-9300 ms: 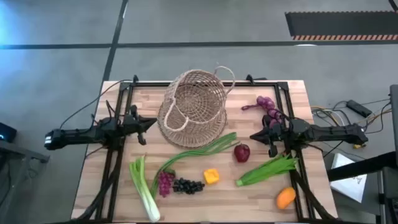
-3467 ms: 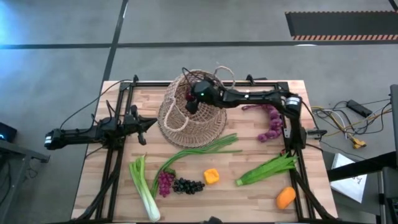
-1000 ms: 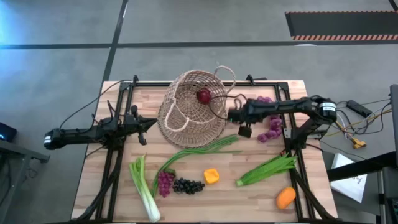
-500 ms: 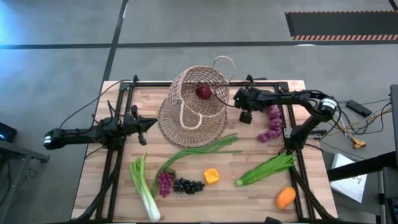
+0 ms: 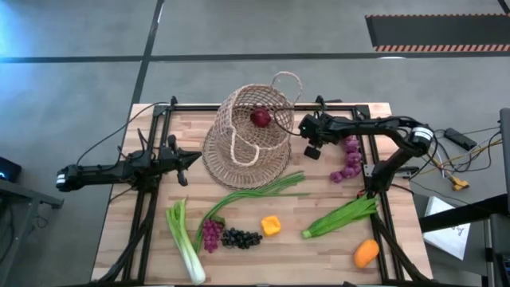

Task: Build produce basket
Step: Put the purple garlic into the brown basket

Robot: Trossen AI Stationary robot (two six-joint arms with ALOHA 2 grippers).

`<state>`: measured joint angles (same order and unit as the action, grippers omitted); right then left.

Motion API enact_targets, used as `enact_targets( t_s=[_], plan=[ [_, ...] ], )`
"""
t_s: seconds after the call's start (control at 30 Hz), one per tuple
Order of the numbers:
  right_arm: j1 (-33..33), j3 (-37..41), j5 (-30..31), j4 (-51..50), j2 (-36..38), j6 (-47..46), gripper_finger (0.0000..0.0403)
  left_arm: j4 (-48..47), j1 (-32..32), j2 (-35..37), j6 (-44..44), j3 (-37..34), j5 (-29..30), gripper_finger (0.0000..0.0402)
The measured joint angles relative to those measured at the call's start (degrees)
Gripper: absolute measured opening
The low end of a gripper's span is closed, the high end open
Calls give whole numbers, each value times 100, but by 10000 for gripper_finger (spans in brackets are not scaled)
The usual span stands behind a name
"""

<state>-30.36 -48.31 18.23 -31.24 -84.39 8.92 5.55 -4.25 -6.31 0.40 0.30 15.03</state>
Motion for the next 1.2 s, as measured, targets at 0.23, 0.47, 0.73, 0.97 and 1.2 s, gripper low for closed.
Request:
enact_targets(
  t_s=[0.23, 0.47, 0.73, 0.97, 1.2],
  plan=[
    [929, -904, 1067, -1705, 908, -939, 19, -3, -1, -43, 0, 0, 0, 0],
    [2603, -2722, 2122, -3100, 1615, -2091, 17, -3, 0, -56, 0, 0, 0, 0],
    [4283, -4760, 3317, -2131, 1335, -794, 17, -7, 0, -69, 0, 0, 0, 0],
    [4365, -5890, 3880, 198, 577, 2028, 17, -3, 0, -69, 0, 0, 0, 0],
    [3523, -6829, 3831, 1051, -359, 3465, 17, -1, -2, -69, 0, 0, 0, 0]
  ],
)
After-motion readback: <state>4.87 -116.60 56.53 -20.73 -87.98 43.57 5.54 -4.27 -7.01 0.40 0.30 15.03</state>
